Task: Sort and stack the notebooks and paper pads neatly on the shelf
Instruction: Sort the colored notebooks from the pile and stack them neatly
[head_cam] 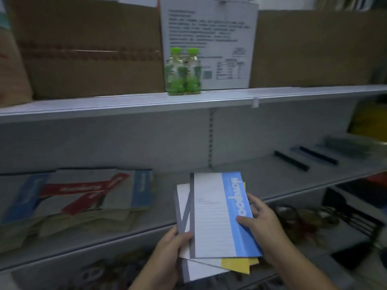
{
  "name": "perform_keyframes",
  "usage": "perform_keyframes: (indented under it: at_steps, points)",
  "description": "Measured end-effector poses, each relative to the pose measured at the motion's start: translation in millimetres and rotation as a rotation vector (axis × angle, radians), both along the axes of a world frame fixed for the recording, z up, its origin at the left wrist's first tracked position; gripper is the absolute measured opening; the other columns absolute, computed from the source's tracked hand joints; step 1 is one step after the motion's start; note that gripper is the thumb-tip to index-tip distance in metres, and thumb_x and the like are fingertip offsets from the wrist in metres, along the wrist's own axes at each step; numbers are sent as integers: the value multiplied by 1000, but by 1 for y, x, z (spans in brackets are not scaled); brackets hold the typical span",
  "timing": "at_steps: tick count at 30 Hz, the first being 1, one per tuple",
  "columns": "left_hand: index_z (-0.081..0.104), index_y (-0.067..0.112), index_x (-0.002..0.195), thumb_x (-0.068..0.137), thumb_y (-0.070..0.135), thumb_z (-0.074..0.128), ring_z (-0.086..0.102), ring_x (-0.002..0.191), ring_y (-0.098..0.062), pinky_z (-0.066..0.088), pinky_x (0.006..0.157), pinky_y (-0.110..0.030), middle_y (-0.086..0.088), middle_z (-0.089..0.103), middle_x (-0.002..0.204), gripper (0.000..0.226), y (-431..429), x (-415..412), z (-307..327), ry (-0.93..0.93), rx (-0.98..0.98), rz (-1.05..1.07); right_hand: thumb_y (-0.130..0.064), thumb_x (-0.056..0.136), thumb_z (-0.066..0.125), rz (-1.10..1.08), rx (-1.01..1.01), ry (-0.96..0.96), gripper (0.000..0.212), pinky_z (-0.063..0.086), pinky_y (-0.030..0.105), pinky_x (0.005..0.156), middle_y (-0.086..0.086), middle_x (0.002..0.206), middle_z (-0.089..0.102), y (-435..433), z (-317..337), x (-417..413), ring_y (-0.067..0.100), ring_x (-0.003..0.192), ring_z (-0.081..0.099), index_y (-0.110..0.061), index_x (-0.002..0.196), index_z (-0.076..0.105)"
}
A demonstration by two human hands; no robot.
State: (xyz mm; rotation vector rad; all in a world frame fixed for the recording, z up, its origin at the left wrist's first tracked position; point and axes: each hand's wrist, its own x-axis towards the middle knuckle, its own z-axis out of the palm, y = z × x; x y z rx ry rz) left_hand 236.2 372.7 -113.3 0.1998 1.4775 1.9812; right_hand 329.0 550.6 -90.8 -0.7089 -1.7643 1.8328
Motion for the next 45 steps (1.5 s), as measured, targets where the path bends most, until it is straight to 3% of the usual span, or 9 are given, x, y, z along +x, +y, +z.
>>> perform_keyframes:
  at_steps: [10, 17, 22, 25, 30, 34, 38, 41, 45]
  points:
    - [64, 1, 98, 93, -1, 42, 70, 58, -25, 51, 43, -24, -16, 74, 74, 22, 155, 90, 15, -55, 70, -309, 20, 81, 39, -27, 59, -102, 64, 52, 36, 77, -6, 101, 73, 112, -13, 105, 20, 90, 70, -30, 115, 60]
    - [64, 4, 104, 89, 0, 56, 71, 72, -26, 53, 56, -27, -12, 75, 85, 17, 262, 81, -11, 52, -9, -254, 14, 82, 53, -282, 31, -59, 36, 52, 21, 57, -8, 78, 75, 195, -25, 121, 9, 67, 70, -16, 99, 62]
    - [63, 0, 100, 63, 7, 72, 67, 61, -13, 48, 46, -12, 1, 72, 70, 39, 355, 61, -17, 109, -34, -249, 22, 80, 47, -252, 65, -121, 52, 48, 15, 64, -15, 69, 72, 275, -25, 106, -2, 61, 64, -22, 99, 65]
    - [61, -4, 108, 52, 9, 71, 63, 85, -23, 50, 75, -22, -14, 68, 95, 58, 410, 44, -18, 82, -16, -217, 15, 84, 52, -112, 84, -211, 57, 46, 9, 72, -33, 79, 67, 334, -16, 94, -11, 72, 64, -34, 113, 51]
    - [60, -8, 110, 59, -2, 78, 60, 82, -23, 49, 70, -24, -15, 65, 92, 54, 496, 20, -21, 100, -58, -240, -1, 90, 56, -76, -53, -265, 43, 53, 30, 87, -15, 111, 66, 411, -10, 85, 8, 96, 68, -31, 119, 50]
    - [57, -4, 123, 71, 0, 75, 58, 108, -29, 42, 100, -38, -17, 63, 115, 55, 559, 14, -27, 178, -112, -211, 6, 89, 52, -150, -52, -254, 42, 53, 33, 90, -6, 106, 70, 458, -15, 84, 14, 96, 68, -28, 115, 57]
    - [60, -1, 116, 84, -3, 60, 63, 98, -31, 48, 83, -36, -17, 67, 105, 32, 617, 19, -16, 52, -80, -290, 10, 89, 52, -224, -91, -201, 41, 47, 51, 97, 0, 103, 69, 521, -17, 85, 26, 99, 65, -28, 102, 60]
    - [62, 3, 104, 90, -1, 54, 63, 83, -34, 49, 67, -35, -22, 66, 94, 17, 661, 23, 5, -91, -73, -362, 11, 88, 51, -282, -7, -256, 42, 47, 44, 94, -8, 100, 61, 585, -15, 81, 20, 99, 56, -22, 114, 55]
    - [60, -2, 112, 81, 11, 70, 62, 94, -36, 48, 83, -43, -21, 63, 104, 35, 730, 10, 7, -12, -219, -247, 0, 88, 52, -252, 256, -428, 45, 50, 39, 89, 9, 125, 60, 672, -17, 59, 22, 97, 57, -12, 131, 52]
